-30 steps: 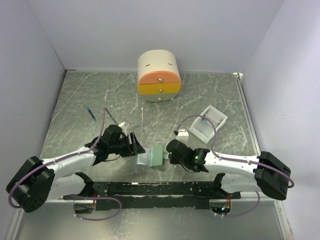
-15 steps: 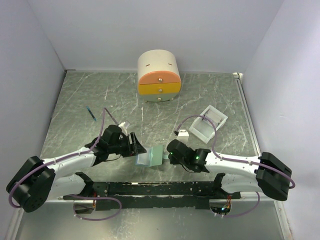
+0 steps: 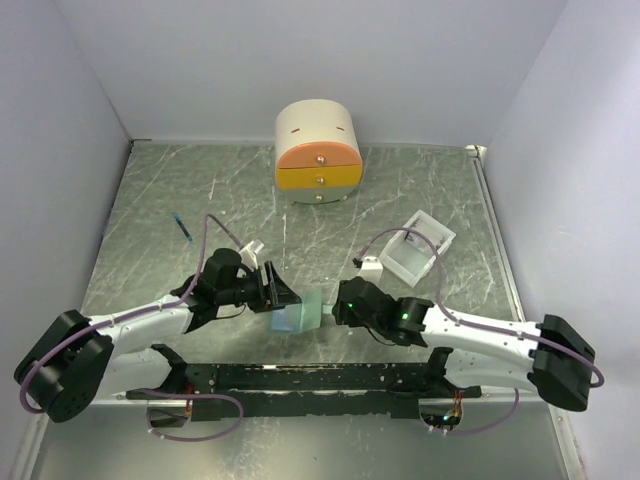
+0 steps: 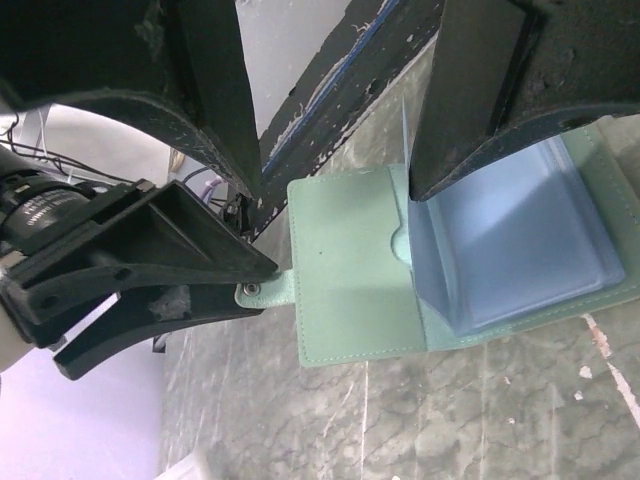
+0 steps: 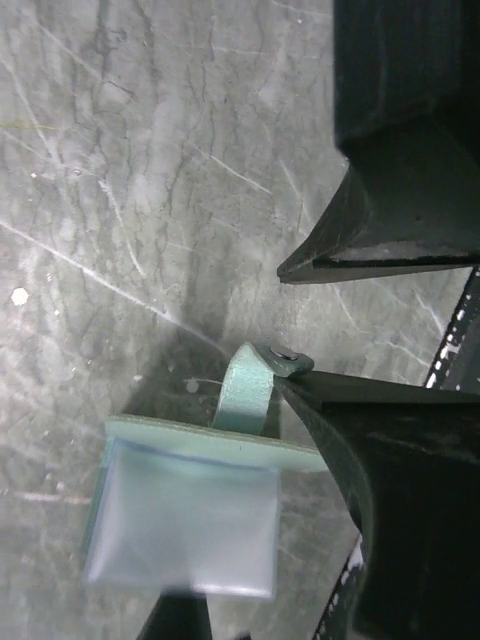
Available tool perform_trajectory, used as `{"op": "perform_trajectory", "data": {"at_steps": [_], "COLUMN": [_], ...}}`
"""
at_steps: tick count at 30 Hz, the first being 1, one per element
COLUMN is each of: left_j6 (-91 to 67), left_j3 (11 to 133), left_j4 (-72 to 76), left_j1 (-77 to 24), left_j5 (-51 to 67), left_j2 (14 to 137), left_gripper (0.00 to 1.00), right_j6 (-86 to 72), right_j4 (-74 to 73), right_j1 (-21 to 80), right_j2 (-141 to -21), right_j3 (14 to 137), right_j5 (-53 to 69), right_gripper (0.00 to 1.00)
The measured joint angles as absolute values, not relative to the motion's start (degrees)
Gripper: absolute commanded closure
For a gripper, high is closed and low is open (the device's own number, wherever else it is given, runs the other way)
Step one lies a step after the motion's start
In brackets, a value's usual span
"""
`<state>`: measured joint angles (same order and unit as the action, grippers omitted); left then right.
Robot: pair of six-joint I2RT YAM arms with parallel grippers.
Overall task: Put the credit cards into the card holder
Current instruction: Open the card holder at the center of the board.
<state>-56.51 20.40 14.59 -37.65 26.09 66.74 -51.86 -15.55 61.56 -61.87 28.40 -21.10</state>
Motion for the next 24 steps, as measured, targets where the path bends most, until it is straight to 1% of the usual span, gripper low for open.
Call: {"op": "perform_trajectory", "data": {"at_steps": [4,9,14,18,24], "left_j6": [-56.71,-58.04,-59.90,-60.23,-60.27], "left_j3": [20.43,20.62,20.97,23.42,26.41], "left_j4": [15.79,20.67,25.15,25.47,26.98], "left_j1": [-37.71,-38.26,-39.57,-40.73,-41.98], "left_j5": [26.76,28.12,29.32,29.74,29.74], "left_j2": [67.13,72.40,76.86,78.59,81.43], "left_gripper": [0.28,0.29,0.28,0.28,0.28], "right_j6": [-51.42,-49.95,-47.77,-46.94,-46.44], "right_j4": [-17.82,-18.00,-13.72,-8.60,-4.49], "right_j1": [61.56,61.56,61.56,61.56,61.56], "right_j2": [-56.55,-49.39,-44.16,-42.50,-42.65], "right_j3": [29.54,30.04,29.19,27.20,25.74], "right_j5": [-21.52,-20.91,-16.53,-11.90,-8.05], "right_gripper": [0.59,0.65,0.69,0.69,0.70]}}
